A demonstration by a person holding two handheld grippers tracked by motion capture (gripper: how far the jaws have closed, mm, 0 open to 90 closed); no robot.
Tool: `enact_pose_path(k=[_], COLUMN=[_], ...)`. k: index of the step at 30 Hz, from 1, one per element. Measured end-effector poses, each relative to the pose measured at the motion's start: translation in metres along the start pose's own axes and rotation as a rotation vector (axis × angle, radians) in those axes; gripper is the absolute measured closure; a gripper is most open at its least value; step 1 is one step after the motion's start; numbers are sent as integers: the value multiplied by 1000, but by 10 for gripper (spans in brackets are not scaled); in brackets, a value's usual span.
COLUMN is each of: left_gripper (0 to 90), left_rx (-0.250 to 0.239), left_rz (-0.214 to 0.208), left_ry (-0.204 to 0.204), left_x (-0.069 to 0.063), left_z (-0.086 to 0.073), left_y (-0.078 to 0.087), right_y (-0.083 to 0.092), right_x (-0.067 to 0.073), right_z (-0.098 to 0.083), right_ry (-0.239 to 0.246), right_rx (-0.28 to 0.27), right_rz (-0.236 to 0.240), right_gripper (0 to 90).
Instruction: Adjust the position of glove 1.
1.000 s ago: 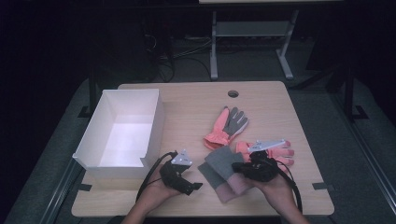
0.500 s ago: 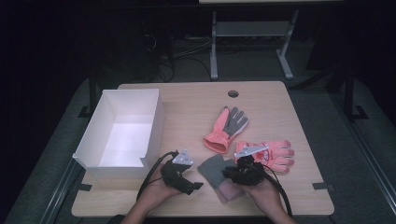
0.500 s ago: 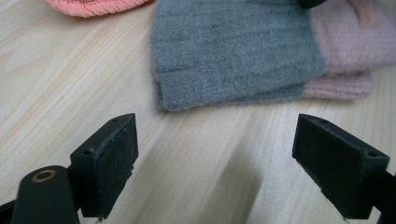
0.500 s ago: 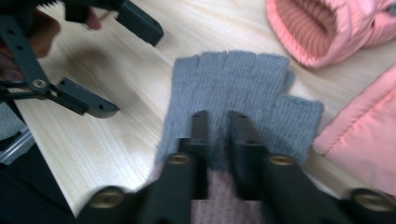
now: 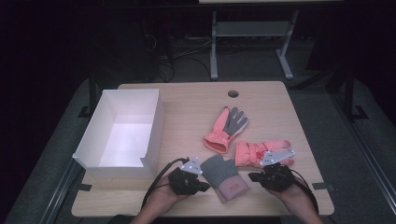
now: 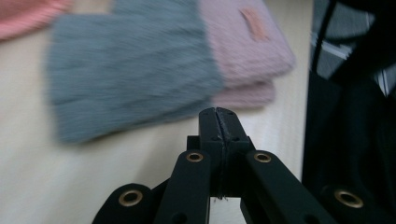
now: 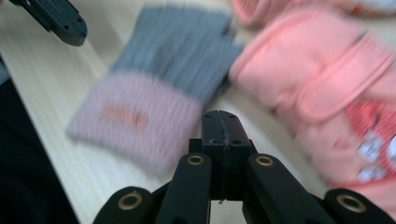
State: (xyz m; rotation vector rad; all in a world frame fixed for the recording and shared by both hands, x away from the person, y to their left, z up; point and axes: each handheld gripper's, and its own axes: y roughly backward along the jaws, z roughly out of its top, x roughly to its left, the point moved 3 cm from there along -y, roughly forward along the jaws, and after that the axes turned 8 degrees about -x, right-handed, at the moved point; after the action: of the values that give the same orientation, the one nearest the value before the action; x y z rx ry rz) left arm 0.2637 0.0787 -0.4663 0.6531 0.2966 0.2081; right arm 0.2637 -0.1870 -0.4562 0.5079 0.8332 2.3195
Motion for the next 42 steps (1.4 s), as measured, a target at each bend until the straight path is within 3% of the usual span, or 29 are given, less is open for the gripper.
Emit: enact_pose_path(k=[4,11,17,23,27,30,33,42], left_gripper=[898,898,898,897,897,897,897,897], left_rx=[42,56,80,82,102,100,51,14], left_rz=[-28,-31,-29,-35,-27,6,69,138], left_ry=[-38,-54,-67,-51,-29,1,45,75], left_x=[-14,-17,-20,-18,-13,-3,11,27], left_z=[1,2,2,1,-1,-3,0,8], left_y=[-17,-27,-32,-31,-25,-13,3,5], right_y=[-7,-16,-17,-21,-18,-16,-21,-29], right_x=[0,10,17,24,19,14,11,13], right_z=[-5,-6,-4,-4,-2,-3,-5,-2], right_ry=[-2,26,33,60,52,39,34,54], right_rx=[44,95,100,106,94,90,99,100], right_rz=[13,38,83,117,88,75,76,73], right_gripper=[900,900,900,900,900,900,900,900])
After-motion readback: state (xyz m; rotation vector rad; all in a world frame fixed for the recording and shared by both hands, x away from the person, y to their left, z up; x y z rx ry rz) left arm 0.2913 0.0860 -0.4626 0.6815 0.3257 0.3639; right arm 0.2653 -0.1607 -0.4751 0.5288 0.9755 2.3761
